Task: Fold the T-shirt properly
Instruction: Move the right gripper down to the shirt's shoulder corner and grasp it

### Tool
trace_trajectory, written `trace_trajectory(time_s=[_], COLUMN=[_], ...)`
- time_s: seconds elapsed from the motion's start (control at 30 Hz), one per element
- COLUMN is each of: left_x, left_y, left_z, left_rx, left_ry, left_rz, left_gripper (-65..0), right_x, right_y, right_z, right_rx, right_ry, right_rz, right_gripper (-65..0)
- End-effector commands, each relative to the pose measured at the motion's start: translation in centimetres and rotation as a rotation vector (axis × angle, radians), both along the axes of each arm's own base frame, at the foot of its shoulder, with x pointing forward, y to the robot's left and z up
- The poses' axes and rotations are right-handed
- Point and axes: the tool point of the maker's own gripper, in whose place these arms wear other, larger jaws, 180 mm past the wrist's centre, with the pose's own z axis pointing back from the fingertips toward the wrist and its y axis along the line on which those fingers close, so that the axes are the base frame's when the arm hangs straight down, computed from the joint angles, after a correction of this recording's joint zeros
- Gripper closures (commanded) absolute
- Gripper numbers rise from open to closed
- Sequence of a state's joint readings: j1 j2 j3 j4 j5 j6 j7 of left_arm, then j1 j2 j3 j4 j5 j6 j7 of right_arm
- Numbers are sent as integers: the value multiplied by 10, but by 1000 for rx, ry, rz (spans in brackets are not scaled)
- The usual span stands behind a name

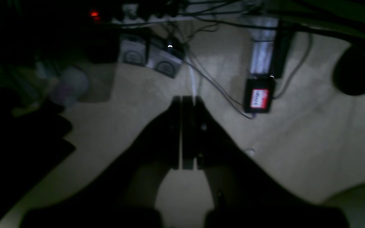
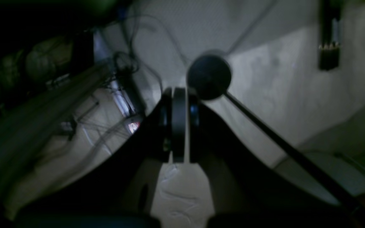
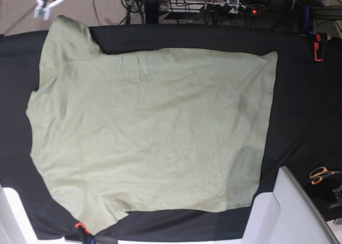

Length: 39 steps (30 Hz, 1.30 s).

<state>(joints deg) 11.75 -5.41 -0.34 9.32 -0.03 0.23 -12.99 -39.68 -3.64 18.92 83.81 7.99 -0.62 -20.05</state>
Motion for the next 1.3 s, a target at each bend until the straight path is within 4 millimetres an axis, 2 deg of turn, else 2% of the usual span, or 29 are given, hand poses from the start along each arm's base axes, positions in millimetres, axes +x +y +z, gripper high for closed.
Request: trace_trajectory(time_s=[0.0, 0.1, 0.13, 0.2, 0.33, 0.37, 0.4, 0.47, 0.67, 0.77, 0.83, 1.0, 1.17, 1.27], left_x=[-7, -3, -4, -4, -4, -5, -5, -5, -4, -4, -4, -5, -9, -9], left_y=[5, 6, 6, 6, 8, 8, 8, 8, 13, 13, 13, 13, 13, 13], left_z=[3, 6, 7, 7, 7, 7, 7, 7, 8, 8, 8, 8, 8, 8], left_rx=[9, 10, 10, 9, 12, 12, 12, 12, 20, 20, 20, 20, 19, 19], left_ry=[-5, -38, -39, -41, -41, -39, -39, -39, -39, -39, -39, -38, -33, -33], left_rz=[-6, -17, -18, -18, -19, -19, -19, -19, -22, -22, -22, -22, -22, -22], left_gripper=[0, 0, 0, 0, 0, 0, 0, 0, 0, 0, 0, 0, 0, 0], right_x=[19, 49, 60, 77, 103, 109, 113, 119, 125, 125, 119, 101, 96, 91], right_y=[-3, 0, 1, 13, 38, 43, 46, 46, -7, -27, -34, -31, -17, -2], right_z=[14, 39, 47, 58, 79, 85, 90, 100, 112, 110, 98, 67, 65, 63], right_rx=[7, 71, 98, 201, 417, 477, 519, 573, 469, 437, 443, 496, 544, 584], right_ry=[-83, -216, -257, -336, -451, -483, -510, -556, -612, -617, -567, -456, -446, -423], right_rz=[-7, -67, -55, -31, 58, 76, 93, 101, 28, -11, -38, -91, -25, -1], right_gripper=[-15, -27, -60, -180, -488, -530, -543, -542, -542, -542, -542, -522, -441, -429])
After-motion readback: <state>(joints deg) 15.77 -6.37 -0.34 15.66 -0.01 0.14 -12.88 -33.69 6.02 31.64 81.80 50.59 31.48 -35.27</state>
